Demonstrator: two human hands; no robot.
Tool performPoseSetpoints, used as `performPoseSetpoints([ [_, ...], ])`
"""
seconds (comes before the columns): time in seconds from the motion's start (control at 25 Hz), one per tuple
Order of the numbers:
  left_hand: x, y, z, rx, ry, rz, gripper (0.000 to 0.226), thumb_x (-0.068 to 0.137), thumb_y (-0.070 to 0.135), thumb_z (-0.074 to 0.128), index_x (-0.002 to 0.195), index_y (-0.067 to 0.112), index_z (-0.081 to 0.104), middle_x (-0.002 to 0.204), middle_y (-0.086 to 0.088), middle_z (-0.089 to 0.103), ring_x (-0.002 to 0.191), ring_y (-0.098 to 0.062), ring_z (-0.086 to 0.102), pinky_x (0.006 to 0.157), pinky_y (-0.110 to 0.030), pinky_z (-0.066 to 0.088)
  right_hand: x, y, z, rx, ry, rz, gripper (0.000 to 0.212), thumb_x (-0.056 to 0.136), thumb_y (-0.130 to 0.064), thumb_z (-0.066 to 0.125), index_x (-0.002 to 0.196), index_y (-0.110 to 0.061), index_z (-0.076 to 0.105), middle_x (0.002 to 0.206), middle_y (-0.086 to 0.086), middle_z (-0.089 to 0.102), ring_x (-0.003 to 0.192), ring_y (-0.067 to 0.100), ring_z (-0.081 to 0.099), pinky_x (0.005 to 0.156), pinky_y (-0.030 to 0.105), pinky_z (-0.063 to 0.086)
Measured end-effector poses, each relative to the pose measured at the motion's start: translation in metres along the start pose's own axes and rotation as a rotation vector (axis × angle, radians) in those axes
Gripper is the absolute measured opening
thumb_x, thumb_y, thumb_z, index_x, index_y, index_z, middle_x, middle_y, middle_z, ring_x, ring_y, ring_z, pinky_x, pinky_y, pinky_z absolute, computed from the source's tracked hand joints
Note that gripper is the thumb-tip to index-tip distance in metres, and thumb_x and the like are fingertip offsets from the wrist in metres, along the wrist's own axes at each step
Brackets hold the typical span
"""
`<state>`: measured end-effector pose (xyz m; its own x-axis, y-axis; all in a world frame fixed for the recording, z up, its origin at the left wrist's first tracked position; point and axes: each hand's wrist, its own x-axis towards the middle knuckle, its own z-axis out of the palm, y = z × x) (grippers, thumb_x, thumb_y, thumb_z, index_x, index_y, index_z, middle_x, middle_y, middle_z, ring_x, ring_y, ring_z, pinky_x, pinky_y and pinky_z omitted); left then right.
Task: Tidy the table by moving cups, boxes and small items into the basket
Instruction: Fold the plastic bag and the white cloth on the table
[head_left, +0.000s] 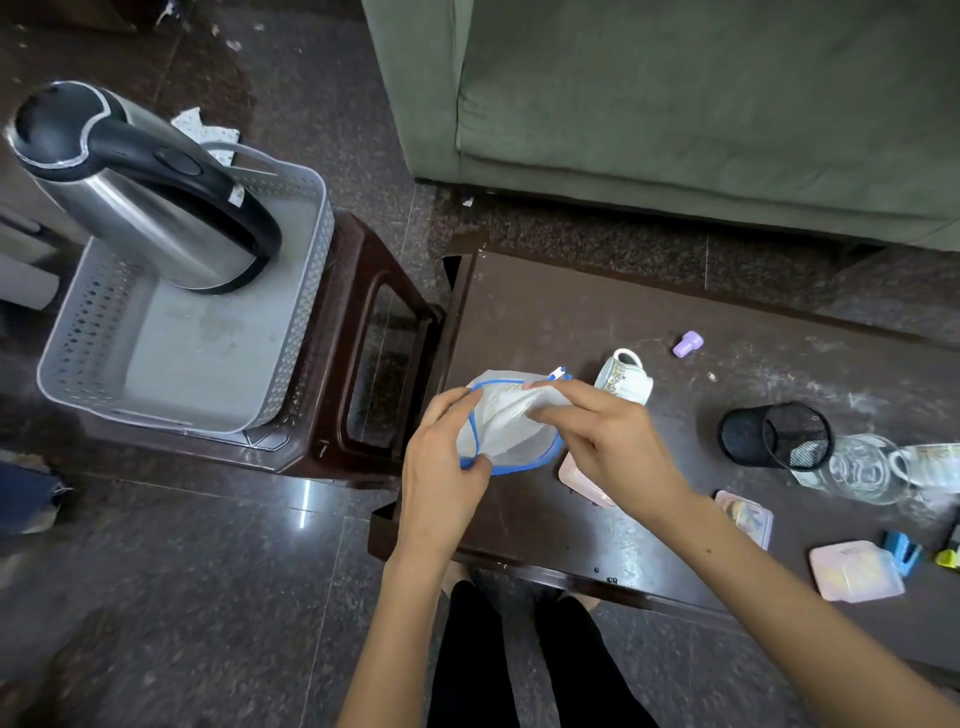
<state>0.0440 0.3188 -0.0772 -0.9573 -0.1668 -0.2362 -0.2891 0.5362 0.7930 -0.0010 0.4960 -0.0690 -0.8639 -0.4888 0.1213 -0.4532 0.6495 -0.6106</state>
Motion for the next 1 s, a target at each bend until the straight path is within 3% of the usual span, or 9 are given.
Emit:
performPoseSetpoints([
  [0.08,0.0,0.004,0.004,-0.011,0.009,-0.018,0.066,0.066,-0.011,0.063,0.125,0.016,0.057,0.123,0.015,0.049,0.108,-0.004,0.052,0.088,-0.015,0.045,0.0,-0.007,-0.002,0.0,0.045,0.022,0.03,0.078,0.008,0.055,0.097,-0.008,0.072,0.099,0.005,0.071,0.083,0.019,0.059,0.072,0.023,0.048],
  [0.24,0.004,0.011,0.015,0.008,-0.01,-0.012,0.059,0.066,-0.007,0.064,0.12,0.017,0.061,0.122,0.01,0.053,0.105,-0.006,0.054,0.083,-0.002,0.037,0.0,-0.022,-0.011,0.044,0.176,0.178,0.03,0.078,0.006,0.053,0.097,-0.007,0.072,0.096,0.006,0.071,0.084,0.024,0.062,0.074,0.025,0.046],
  [0.4,0.001,0.019,0.023,-0.011,0.003,-0.059,0.057,0.066,-0.009,0.063,0.118,0.014,0.062,0.118,0.009,0.054,0.101,-0.009,0.056,0.082,0.001,0.033,-0.009,-0.036,-0.034,0.047,0.357,0.288,0.027,0.079,0.008,0.056,0.096,-0.006,0.071,0.103,0.005,0.07,0.092,0.02,0.062,0.081,0.014,0.044],
  [0.56,-0.007,0.024,0.031,-0.02,0.013,-0.086,0.06,0.066,-0.01,0.066,0.123,0.01,0.06,0.115,0.014,0.047,0.103,-0.011,0.055,0.089,-0.004,0.032,-0.033,-0.046,-0.066,-0.141,0.522,0.347,0.021,0.077,0.008,0.054,0.09,-0.002,0.068,0.098,0.008,0.068,0.082,0.021,0.053,0.075,0.007,0.034],
  [0.72,-0.015,0.023,0.04,-0.067,-0.013,-0.094,0.058,0.068,-0.009,0.067,0.122,0.008,0.06,0.114,0.014,0.048,0.102,-0.013,0.056,0.086,0.004,0.03,-0.053,-0.04,-0.063,-0.243,0.46,0.498,0.035,0.081,0.007,0.056,0.112,-0.007,0.065,0.113,0.0,0.064,0.095,0.018,0.049,0.076,0.013,0.033],
  [0.84,-0.023,0.021,0.048,-0.107,-0.022,-0.114,0.057,0.07,-0.008,0.066,0.124,0.009,0.059,0.113,0.014,0.049,0.099,-0.01,0.056,0.082,0.006,0.029,-0.053,-0.022,-0.041,-0.15,0.347,0.719,0.026,0.089,-0.017,0.061,0.113,-0.011,0.065,0.118,0.006,0.065,0.096,0.024,0.057,0.077,0.026,0.042],
  [1.0,-0.034,0.025,0.055,-0.172,-0.009,-0.101,0.057,0.073,-0.009,0.064,0.125,0.012,0.058,0.122,0.011,0.054,0.108,-0.011,0.056,0.084,0.0,0.038,-0.026,-0.002,-0.005,0.251,0.229,0.987,0.059,0.08,-0.064,0.054,0.103,-0.012,0.071,0.086,0.001,0.066,0.077,0.02,0.06,0.074,0.029,0.045],
])
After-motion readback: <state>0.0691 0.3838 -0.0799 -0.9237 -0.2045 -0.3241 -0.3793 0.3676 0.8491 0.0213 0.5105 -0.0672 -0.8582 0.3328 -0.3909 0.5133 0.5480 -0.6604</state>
